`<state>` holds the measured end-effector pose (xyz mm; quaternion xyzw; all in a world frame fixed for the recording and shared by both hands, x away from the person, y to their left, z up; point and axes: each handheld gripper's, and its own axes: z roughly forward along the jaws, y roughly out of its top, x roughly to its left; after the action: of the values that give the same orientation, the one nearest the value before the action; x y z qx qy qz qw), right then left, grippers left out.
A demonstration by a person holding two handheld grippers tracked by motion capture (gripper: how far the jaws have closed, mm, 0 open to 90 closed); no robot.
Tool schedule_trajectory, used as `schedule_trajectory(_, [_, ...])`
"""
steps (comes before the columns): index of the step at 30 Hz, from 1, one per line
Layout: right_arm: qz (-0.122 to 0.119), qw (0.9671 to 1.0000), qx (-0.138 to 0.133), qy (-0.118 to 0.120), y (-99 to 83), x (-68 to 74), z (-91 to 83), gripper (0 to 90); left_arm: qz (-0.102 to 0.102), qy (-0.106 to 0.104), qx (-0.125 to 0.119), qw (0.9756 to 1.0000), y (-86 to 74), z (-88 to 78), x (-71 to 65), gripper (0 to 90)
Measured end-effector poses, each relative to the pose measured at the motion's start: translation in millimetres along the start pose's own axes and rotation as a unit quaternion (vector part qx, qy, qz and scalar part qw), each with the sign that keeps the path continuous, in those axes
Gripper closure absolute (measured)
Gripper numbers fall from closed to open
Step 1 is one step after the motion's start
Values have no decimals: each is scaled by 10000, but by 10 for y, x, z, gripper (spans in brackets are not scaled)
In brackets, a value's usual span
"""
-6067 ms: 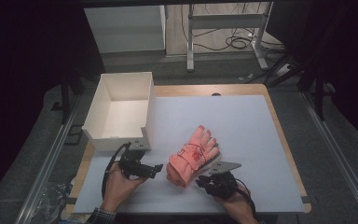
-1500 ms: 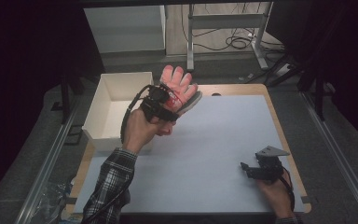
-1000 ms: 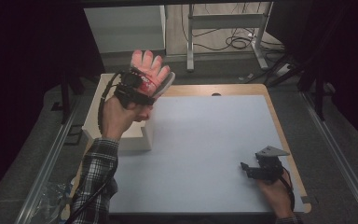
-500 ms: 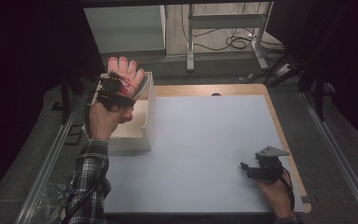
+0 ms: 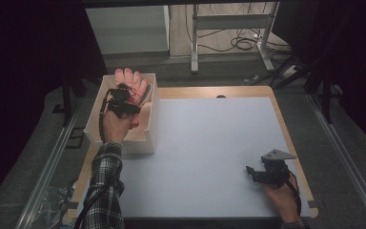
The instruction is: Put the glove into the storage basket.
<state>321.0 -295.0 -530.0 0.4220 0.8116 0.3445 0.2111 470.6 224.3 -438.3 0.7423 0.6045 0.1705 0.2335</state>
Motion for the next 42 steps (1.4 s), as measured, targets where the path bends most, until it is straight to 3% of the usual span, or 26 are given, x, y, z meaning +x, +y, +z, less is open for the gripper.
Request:
schedule_trajectory(9, [-3, 10000, -1, 1, 0, 0, 0, 249, 55, 196, 439, 9988, 75, 353, -57, 429])
schedule_trajectory(16, [-3, 10000, -2, 2, -1, 0, 0, 249, -18, 146, 797, 9967, 91, 499, -95, 399])
schedule_trajectory(18, [-2, 10000, -2, 1, -1, 0, 0, 249, -20, 35, 1064, 9943, 74, 579, -106, 360])
schedule_trajectory(23, [-5, 10000, -3, 2, -1, 0, 0, 249, 0, -33, 1309, 9914, 40, 671, -106, 208])
schedule_trajectory(29, [-5, 10000, -2, 0, -1, 1, 0, 248, -74, -28, 1261, 9920, 56, 585, -89, 111])
schedule_trajectory(37, [-7, 10000, -2, -2, -1, 1, 0, 248, -124, -100, 1189, 9928, 43, 480, -49, 85])
schedule_trajectory(42, [-8, 10000, -3, -2, -1, 1, 1, 248, -246, -371, 1003, 9940, 39, 437, -11, 60])
